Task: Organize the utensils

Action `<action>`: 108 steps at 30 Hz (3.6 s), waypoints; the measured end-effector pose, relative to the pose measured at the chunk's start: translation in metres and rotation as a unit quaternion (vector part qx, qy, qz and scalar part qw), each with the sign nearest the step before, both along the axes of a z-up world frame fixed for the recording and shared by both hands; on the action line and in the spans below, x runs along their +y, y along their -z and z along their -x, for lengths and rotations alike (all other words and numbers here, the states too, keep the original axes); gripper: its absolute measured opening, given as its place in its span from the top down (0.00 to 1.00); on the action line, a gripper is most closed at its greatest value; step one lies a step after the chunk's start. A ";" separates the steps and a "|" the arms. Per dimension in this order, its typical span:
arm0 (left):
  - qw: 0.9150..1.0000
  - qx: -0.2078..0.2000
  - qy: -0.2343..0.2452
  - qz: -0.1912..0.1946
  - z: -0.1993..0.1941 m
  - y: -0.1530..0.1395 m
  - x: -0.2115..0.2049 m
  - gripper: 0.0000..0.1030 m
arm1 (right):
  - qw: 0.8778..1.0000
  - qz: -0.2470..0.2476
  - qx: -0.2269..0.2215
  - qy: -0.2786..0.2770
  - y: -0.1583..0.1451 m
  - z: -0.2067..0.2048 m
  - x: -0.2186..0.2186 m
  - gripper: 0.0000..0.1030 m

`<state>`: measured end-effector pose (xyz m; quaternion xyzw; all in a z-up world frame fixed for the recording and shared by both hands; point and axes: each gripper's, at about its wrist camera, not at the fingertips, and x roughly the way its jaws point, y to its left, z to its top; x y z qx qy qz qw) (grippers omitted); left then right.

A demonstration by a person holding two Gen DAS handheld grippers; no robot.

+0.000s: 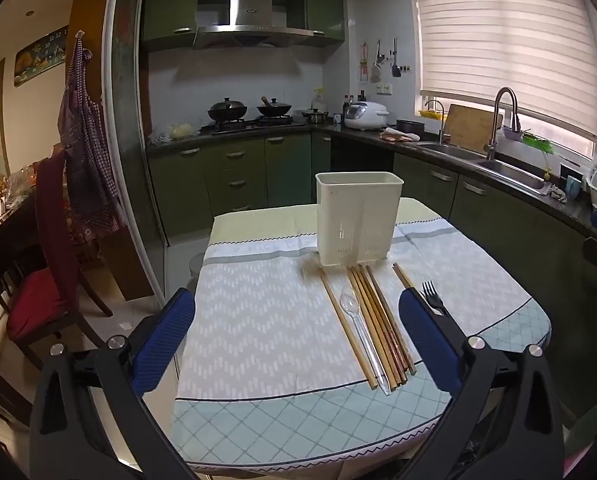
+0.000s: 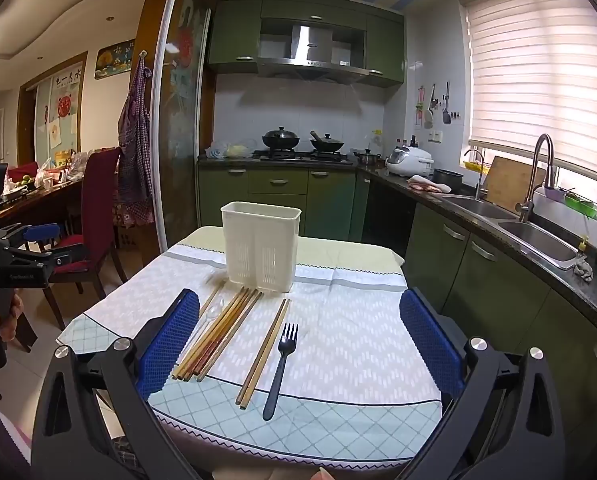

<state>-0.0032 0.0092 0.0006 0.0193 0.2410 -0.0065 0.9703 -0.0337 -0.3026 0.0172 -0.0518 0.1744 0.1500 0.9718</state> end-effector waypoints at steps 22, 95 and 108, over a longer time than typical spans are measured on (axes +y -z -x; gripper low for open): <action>1.000 0.007 -0.003 -0.006 -0.001 0.002 -0.005 0.06 | 1.000 -0.001 0.000 0.000 0.000 0.000 0.000 0.04; 0.999 0.044 -0.008 -0.002 -0.019 0.018 0.004 0.06 | 0.999 0.000 0.045 0.015 0.025 -0.036 0.004 0.04; 0.993 0.113 0.007 -0.014 -0.089 0.040 -0.010 0.06 | 0.990 -0.020 0.136 0.013 0.050 -0.116 -0.003 0.04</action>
